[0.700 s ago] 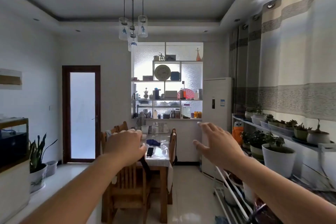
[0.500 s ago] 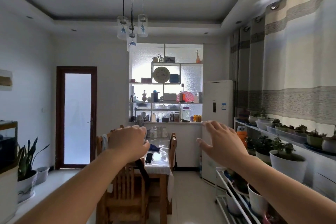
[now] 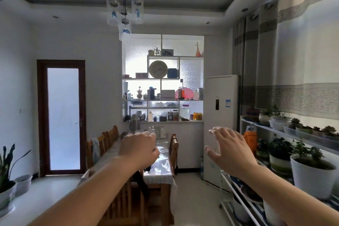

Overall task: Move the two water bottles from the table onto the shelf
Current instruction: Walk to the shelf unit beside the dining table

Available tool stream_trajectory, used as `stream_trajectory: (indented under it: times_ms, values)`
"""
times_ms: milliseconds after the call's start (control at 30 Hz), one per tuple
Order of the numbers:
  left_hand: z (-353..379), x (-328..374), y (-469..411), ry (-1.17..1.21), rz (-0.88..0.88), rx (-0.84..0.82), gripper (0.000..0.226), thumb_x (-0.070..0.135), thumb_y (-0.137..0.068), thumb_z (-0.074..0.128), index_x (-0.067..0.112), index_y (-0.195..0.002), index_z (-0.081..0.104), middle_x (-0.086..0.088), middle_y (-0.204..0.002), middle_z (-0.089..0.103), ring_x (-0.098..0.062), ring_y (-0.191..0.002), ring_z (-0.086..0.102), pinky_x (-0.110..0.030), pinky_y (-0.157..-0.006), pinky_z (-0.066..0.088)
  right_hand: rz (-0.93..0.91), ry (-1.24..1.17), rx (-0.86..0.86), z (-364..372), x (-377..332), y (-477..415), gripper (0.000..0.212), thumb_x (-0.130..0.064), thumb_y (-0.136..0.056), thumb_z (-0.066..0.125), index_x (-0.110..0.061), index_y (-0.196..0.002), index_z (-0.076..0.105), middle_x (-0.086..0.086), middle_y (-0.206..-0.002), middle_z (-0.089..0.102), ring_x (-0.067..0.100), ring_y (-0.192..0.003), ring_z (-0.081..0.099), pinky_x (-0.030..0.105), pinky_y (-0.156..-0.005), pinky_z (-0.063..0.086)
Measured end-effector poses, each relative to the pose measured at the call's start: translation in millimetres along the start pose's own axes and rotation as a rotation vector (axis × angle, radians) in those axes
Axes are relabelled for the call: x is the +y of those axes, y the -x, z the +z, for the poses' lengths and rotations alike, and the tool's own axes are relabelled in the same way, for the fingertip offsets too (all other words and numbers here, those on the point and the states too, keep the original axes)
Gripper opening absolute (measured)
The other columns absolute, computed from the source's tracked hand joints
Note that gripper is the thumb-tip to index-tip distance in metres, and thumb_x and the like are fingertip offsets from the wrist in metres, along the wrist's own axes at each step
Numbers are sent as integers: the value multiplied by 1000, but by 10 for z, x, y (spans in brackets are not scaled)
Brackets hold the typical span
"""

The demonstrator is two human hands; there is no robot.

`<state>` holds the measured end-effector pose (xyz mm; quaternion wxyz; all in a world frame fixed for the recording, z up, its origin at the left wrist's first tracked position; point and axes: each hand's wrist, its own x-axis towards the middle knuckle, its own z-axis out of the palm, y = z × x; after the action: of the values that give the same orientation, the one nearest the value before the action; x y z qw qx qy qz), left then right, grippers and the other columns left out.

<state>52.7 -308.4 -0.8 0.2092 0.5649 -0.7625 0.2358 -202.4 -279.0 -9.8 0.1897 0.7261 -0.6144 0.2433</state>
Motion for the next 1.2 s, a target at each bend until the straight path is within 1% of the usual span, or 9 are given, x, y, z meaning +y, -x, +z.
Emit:
stream_trajectory:
  times_ms: [267,367,433,467,567,667,733,1000,1200]
  values:
    - [750,81,-792,-8,49,22,28,35,-90,44,19,-105,61,1,-101,65,-20,-91,60,-35,-78,45,7,-17,4,655,491,-719,66,-54,-92,43,-21,-147,27,0,-153,33,18,-144,24,37,-119,13]
    - [865,120,-1028,-16,39,-70,28,36,-90,44,19,-105,60,1,-101,64,-20,-91,59,-35,-79,45,3,-10,-15,716,609,-920,66,-54,-92,43,-21,-147,27,0,-154,33,17,-144,23,35,-119,13]
    - [1386,561,-2055,-14,52,-11,25,34,-90,43,19,-102,59,0,-99,64,-20,-90,58,-35,-79,44,43,-11,-25,1043,1388,-1574,65,-53,-93,43,-21,-147,26,-1,-154,32,16,-144,23,33,-118,13]
    - [1375,530,-2112,-29,56,-22,24,34,-90,43,19,-101,58,0,-99,63,-20,-91,59,-35,-79,44,14,-29,-1,1059,1404,-1616,64,-52,-94,43,-22,-147,25,-2,-154,31,16,-144,24,33,-118,13]
    - [1430,587,-2298,-26,55,6,28,35,-91,42,18,-106,59,0,-99,64,-20,-91,60,-35,-77,45,-8,-34,-6,1165,1541,-1694,62,-49,-94,45,-23,-147,27,-3,-154,32,15,-142,28,33,-117,21]
    - [1748,767,-2824,-19,58,52,31,37,-91,43,18,-109,59,0,-101,64,-21,-91,61,-35,-78,45,15,-79,10,1385,1892,-2097,58,-48,-94,46,-24,-145,31,-5,-150,39,12,-136,37,31,-111,33]
    - [1959,866,-3117,-15,75,31,32,38,-90,43,19,-109,59,-1,-104,65,-21,-93,60,-35,-80,45,11,-95,24,1580,2103,-2344,57,-48,-94,46,-25,-144,33,-6,-148,41,11,-134,39,30,-108,38]
    - [2920,830,-4099,10,47,32,28,39,-88,44,21,-103,59,2,-97,64,-18,-87,59,-33,-70,40,-20,-79,18,2461,2640,-3194,58,-47,-93,46,-25,-145,32,-5,-147,42,12,-131,42,30,-105,41]
    - [3662,691,-4956,-7,45,37,28,40,-90,43,21,-103,59,2,-96,63,-18,-89,59,-36,-79,51,-19,-46,42,3098,2973,-4179,56,-47,-93,45,-22,-143,35,-3,-145,45,16,-128,46,33,-100,44]
